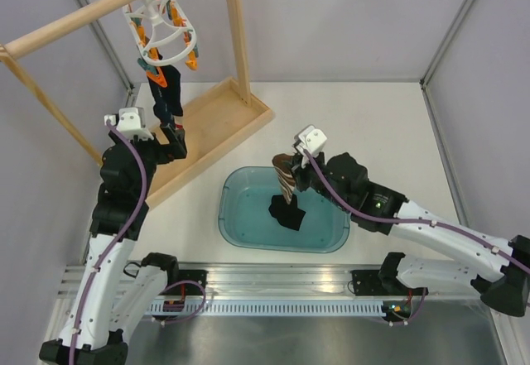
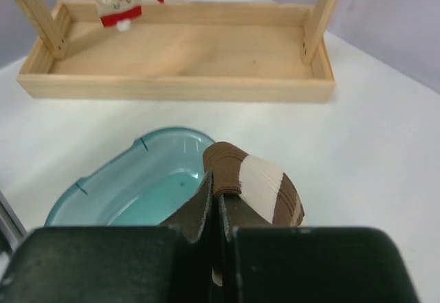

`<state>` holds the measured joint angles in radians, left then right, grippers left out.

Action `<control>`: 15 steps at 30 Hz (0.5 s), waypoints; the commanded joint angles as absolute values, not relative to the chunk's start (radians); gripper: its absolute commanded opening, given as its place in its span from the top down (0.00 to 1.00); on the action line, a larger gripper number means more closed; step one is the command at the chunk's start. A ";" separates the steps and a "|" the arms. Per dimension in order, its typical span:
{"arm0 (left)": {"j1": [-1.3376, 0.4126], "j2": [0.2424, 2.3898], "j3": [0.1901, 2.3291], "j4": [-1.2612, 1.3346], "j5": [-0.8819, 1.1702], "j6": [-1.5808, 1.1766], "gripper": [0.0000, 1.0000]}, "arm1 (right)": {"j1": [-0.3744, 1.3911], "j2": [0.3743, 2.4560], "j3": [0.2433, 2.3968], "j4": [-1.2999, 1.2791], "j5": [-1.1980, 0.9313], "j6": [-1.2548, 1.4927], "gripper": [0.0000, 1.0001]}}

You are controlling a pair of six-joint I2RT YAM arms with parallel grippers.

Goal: Remove the socks clipped to the hanger

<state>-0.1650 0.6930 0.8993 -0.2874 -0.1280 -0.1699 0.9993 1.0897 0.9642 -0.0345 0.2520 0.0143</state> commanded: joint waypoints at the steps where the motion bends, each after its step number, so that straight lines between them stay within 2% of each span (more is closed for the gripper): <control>1: -0.167 0.701 0.896 -0.290 -0.118 -0.132 0.00 | 0.999 0.996 0.866 -0.113 0.314 0.107 0.99; 9: -0.167 0.703 0.894 -0.288 -0.110 -0.127 0.00 | 0.996 0.894 0.787 -0.178 0.293 0.218 0.99; 15: -0.167 0.704 0.894 -0.290 -0.101 -0.130 0.00 | 1.000 0.945 0.692 -0.032 0.167 0.297 0.99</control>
<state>-0.1650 0.7078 0.8955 -0.2981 -0.1207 -0.1627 0.9974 0.9123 0.7277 -0.1188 0.2371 0.2268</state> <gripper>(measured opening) 0.995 0.013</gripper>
